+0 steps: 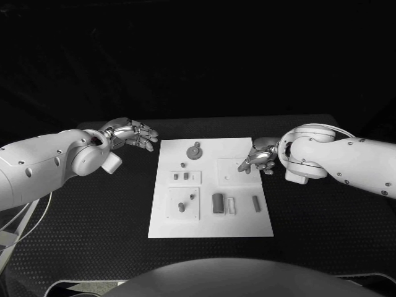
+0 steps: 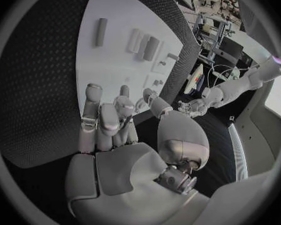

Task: Assemble the parts on the task board

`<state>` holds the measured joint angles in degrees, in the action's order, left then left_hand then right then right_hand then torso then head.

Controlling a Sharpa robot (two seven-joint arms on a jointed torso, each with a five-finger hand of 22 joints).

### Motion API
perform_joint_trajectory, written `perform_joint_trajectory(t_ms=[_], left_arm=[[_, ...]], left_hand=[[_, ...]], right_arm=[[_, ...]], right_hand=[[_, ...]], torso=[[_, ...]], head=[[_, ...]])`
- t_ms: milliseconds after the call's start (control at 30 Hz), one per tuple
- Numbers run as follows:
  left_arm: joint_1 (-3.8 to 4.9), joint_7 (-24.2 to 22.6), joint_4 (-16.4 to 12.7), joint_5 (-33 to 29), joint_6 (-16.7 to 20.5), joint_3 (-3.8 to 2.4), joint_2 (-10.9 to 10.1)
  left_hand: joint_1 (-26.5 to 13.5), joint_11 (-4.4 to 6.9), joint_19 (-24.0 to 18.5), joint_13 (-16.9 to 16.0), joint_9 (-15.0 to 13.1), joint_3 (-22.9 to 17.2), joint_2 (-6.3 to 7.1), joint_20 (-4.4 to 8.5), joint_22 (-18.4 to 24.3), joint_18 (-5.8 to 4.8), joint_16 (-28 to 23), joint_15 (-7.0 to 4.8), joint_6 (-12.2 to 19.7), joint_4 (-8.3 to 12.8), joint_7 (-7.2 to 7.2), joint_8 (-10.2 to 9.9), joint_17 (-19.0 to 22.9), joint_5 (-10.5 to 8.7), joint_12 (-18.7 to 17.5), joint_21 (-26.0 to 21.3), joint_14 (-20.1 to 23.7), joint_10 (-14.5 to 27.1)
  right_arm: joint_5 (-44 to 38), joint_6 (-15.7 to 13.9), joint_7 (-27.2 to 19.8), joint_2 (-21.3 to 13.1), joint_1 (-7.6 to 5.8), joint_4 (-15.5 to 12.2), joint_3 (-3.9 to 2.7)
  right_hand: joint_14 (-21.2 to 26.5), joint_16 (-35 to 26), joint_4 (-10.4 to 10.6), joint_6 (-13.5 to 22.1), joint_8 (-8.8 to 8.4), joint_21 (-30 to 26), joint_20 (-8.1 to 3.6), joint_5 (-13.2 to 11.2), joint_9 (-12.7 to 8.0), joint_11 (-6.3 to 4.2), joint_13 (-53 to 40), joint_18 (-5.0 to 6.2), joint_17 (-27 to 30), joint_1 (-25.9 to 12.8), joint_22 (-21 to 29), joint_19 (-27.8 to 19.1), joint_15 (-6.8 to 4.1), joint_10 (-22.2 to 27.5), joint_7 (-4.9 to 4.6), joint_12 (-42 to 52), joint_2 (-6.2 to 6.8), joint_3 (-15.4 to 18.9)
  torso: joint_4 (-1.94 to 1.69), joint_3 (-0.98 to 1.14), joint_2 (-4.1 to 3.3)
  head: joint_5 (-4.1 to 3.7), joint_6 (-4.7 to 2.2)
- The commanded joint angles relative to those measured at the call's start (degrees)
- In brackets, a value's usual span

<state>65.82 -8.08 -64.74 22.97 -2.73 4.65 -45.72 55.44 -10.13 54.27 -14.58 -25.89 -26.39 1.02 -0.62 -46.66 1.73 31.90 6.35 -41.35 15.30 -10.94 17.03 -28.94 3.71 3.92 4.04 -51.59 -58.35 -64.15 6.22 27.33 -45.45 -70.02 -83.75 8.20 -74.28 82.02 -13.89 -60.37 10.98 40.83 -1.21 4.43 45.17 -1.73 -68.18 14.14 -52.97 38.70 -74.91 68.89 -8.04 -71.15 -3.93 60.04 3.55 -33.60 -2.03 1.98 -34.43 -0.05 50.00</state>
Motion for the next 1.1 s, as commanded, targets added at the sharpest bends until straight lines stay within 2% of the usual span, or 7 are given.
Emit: perform_joint_trajectory(t_ms=[33, 133, 267, 367, 467, 767, 1100], left_arm=[[0.02, -0.41, -0.12, 0.05, -0.78, -0.02, 0.14], [0.01, -0.51, -0.09, 0.05, -0.61, -0.01, -0.01], [0.02, -0.41, -0.20, 0.05, -0.51, 0.00, -0.18], [0.02, -0.40, -0.24, 0.05, -0.38, 0.01, -0.36], [0.02, -0.46, -0.23, 0.05, -0.37, 0.01, -0.46], [0.01, -0.57, -0.26, 0.05, -0.42, 0.02, -0.27], [0.01, -0.57, -0.35, 0.05, -0.43, 0.03, -0.28]], left_hand=[[-0.19, 0.12, -0.01, 0.07, 0.05, -0.17, 0.02, 0.04, 0.09, 0.42, -0.33, -0.08, 0.52, 0.17, -2.21, 0.39, -0.06, -0.17, 0.22, 0.22, -0.30, 0.43], [-0.21, 0.11, -0.01, 0.07, 0.06, -0.16, 0.03, 0.04, 0.09, 0.41, -0.34, -0.08, 0.52, 0.16, -2.22, 0.39, -0.07, -0.18, 0.22, 0.22, -0.30, 0.43], [-0.23, 0.11, 0.00, 0.07, 0.06, -0.15, 0.03, 0.03, 0.09, 0.41, -0.34, -0.08, 0.52, 0.16, -2.22, 0.39, -0.08, -0.18, 0.22, 0.22, -0.30, 0.42], [-0.23, 0.12, 0.00, 0.07, 0.06, -0.15, 0.02, 0.04, 0.09, 0.41, -0.35, -0.08, 0.52, 0.16, -2.22, 0.39, -0.09, -0.18, 0.22, 0.22, -0.30, 0.42], [-0.22, 0.12, 0.00, 0.07, 0.06, -0.15, 0.02, 0.04, 0.09, 0.42, -0.36, -0.08, 0.52, 0.18, -2.22, 0.40, -0.10, -0.17, 0.22, 0.22, -0.31, 0.42], [-0.24, 0.12, 0.00, 0.07, 0.06, -0.13, 0.05, 0.04, 0.10, 0.42, -0.38, -0.08, 0.53, 0.20, -2.22, 0.41, -0.13, -0.17, 0.22, 0.23, -0.31, 0.42], [-0.28, 0.12, 0.00, 0.07, 0.07, -0.12, 0.04, 0.04, 0.10, 0.42, -0.40, -0.08, 0.53, 0.20, -2.22, 0.42, -0.17, -0.17, 0.23, 0.23, -0.32, 0.42]], right_arm=[[-3.21, 2.49, 1.97, -0.86, 0.14, -1.23, 0.07], [-3.52, 3.79, 2.98, -1.87, 0.16, -2.25, 0.18], [-4.46, 4.87, 2.98, -2.95, 0.31, -2.91, 0.62], [-4.10, 4.92, 2.88, -3.73, 0.79, -3.20, 1.18], [-4.08, 4.82, 2.80, -3.80, 1.67, -2.92, 1.77], [-5.35, 5.41, 2.29, -2.68, 5.08, -0.79, 1.84], [-8.48, 6.42, 2.40, -1.93, 6.00, 0.30, 1.87]], right_hand=[[0.15, -0.42, 0.13, 1.04, -0.22, -0.33, 0.09, 0.13, 0.15, 0.15, 0.01, 0.86, 0.18, -0.09, -1.21, -0.36, 0.49, 0.37, -0.88, -0.26, -0.05, -0.15], [0.24, -0.48, -0.02, 1.03, -0.19, -0.33, 0.16, 0.09, 0.24, 0.19, 0.01, 0.86, 0.31, -0.01, -1.24, -0.49, 0.54, 0.44, -0.91, -0.28, 0.21, -0.13], [0.47, -0.65, 0.76, 1.02, -0.22, -0.37, 0.33, 0.10, 0.31, 0.23, 0.07, 0.86, 0.66, -0.77, -1.24, -0.72, 0.61, 0.54, -0.95, -0.37, 0.71, -0.04], [0.68, -0.82, 2.68, 1.06, -0.43, -0.43, 0.43, 0.11, 0.14, 0.33, 0.28, 0.86, 0.98, -2.48, -1.23, -0.95, 0.68, 0.51, -0.94, -0.59, 2.10, -0.08], [0.53, -0.72, 3.24, 0.91, -0.44, -0.37, 0.38, 0.10, 0.08, 0.24, 0.32, 0.86, 0.72, -3.07, -1.26, -0.98, 0.66, 0.43, -0.95, -0.59, 2.33, -0.14], [0.10, -0.42, 3.66, 0.30, -0.24, -0.17, 0.22, 0.09, 0.09, 0.07, 0.36, 0.86, 0.08, -3.32, -1.29, -0.84, 0.53, 0.10, -0.77, -0.48, 2.43, -0.46], [-0.18, -0.21, 3.85, -0.36, 0.01, 0.01, 0.09, 0.07, 0.16, -0.13, 0.40, 0.86, -0.32, -3.48, -1.29, -0.70, 0.37, -0.23, -0.55, -0.37, 2.43, -0.63]], torso=[[-0.08, 0.09, -0.05], [-0.12, 0.17, -0.11], [0.03, 0.10, -0.03], [0.03, 0.07, -0.03], [-0.01, 0.05, -0.03], [-0.17, 0.16, -0.05], [-0.12, 0.04, -0.04]], head=[[-0.12, 0.00], [-0.25, 0.00], [-0.26, 0.00], [-0.35, 0.00], [-0.51, 0.00], [-0.42, 0.00], [-0.22, 0.00]])
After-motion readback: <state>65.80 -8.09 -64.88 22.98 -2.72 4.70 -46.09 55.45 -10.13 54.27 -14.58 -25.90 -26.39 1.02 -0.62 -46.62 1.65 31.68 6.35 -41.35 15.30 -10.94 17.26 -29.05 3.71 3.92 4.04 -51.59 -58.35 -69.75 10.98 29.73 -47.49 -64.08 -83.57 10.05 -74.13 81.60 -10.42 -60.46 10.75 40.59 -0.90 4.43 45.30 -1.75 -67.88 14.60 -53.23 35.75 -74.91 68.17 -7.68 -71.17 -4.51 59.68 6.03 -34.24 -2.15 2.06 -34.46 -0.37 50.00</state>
